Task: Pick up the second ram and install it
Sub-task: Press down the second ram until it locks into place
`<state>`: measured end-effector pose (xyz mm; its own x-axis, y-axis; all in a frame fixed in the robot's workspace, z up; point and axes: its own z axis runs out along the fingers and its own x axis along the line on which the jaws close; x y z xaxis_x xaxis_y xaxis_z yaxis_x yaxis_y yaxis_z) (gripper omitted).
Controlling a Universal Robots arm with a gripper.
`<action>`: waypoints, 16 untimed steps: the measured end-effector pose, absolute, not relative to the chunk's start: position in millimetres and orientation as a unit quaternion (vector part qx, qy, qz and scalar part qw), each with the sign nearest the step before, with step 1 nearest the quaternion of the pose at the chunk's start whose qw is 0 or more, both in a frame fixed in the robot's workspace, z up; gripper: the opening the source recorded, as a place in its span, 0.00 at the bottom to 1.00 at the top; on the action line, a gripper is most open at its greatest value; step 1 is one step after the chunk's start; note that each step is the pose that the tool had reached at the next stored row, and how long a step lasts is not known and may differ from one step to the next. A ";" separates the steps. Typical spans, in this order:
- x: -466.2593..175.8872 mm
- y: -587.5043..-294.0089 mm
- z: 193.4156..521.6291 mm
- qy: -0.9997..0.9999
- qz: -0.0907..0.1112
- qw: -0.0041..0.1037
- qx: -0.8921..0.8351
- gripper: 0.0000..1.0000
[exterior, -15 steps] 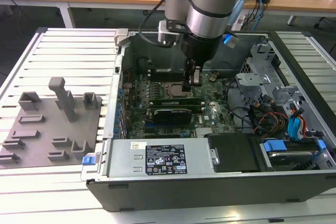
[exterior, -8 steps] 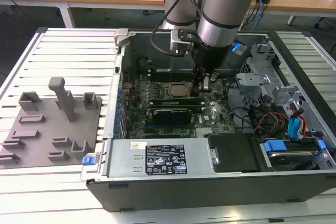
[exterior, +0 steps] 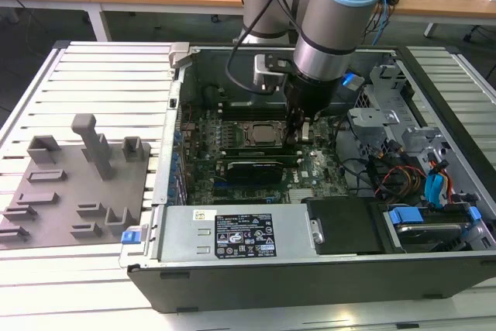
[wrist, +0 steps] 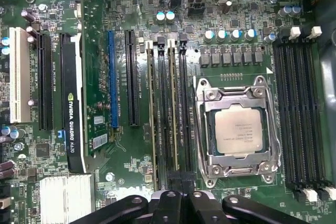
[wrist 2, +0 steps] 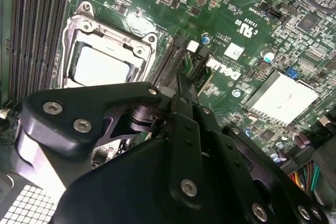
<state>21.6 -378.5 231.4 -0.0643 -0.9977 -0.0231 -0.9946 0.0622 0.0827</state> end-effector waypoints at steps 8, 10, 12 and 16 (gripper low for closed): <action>25.1 -378.3 231.8 -0.728 -0.043 0.017 0.685 0.11; 27.3 -378.5 229.4 -0.727 -0.048 0.015 0.684 0.11; 28.0 -378.4 227.3 -0.727 -0.051 0.014 0.685 0.11; 28.1 -381.2 225.7 -0.727 -0.052 0.013 0.685 0.11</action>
<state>28.1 -381.2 225.7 -0.0624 -0.9967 -0.0523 -0.9940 0.0574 0.0931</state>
